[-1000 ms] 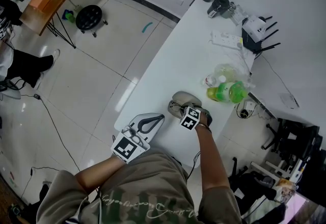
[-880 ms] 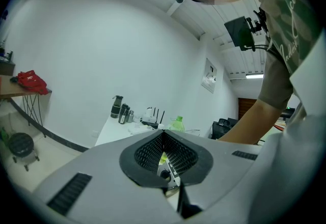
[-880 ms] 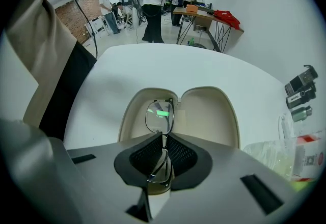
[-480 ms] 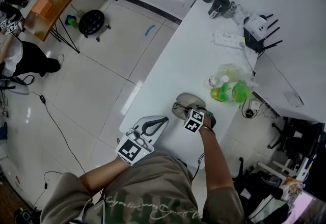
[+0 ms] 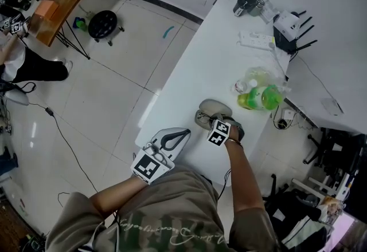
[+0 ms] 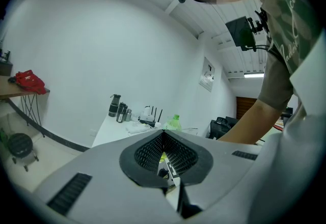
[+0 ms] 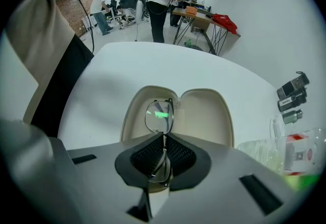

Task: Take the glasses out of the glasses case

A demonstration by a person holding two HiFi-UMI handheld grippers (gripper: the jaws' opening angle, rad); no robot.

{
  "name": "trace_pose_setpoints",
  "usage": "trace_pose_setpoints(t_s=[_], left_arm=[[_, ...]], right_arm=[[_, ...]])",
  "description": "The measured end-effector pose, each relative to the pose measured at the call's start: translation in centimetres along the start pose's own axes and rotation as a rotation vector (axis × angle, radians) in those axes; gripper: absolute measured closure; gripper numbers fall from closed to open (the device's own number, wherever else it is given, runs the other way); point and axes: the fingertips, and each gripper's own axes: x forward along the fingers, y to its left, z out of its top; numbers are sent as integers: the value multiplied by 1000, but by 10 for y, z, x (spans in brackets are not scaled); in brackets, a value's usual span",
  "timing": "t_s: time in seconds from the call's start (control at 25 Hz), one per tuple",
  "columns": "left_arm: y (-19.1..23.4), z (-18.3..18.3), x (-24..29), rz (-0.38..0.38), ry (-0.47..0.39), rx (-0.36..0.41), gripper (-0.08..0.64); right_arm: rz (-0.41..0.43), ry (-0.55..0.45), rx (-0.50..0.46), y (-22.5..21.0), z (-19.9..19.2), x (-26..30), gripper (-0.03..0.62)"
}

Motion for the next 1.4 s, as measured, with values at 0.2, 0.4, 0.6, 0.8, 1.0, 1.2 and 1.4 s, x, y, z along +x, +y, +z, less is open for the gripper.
trace_pose_setpoints(t_s=[0.2,0.4,0.6,0.8,1.0,1.2,1.4], left_arm=[[-2,1,-2,2,-7,-2,552],[0,4,-4,11,-26,15,552],[-1,6,-4,11,-29,17,552],[-5,5,-4,1,-23,22,552],[-7,6,-6,10,-19,20,552],[-9,2,-8,12,-14,25,552],[-10,3,-8,14,-16,32,552]], right_arm=[[-5,-9,-9,-1,1,-2,565],[-23,-11,-19,-1,2,-2,571],[-9,-17,-15,3,1,-5,572],[-25,-15,-13,1,-3,-6,572],[-20,-16,-19,2,-1,-14,572],[-21,-16,-34,4,4,-17,572],[-27,-15,-37,4,3,-21,572]])
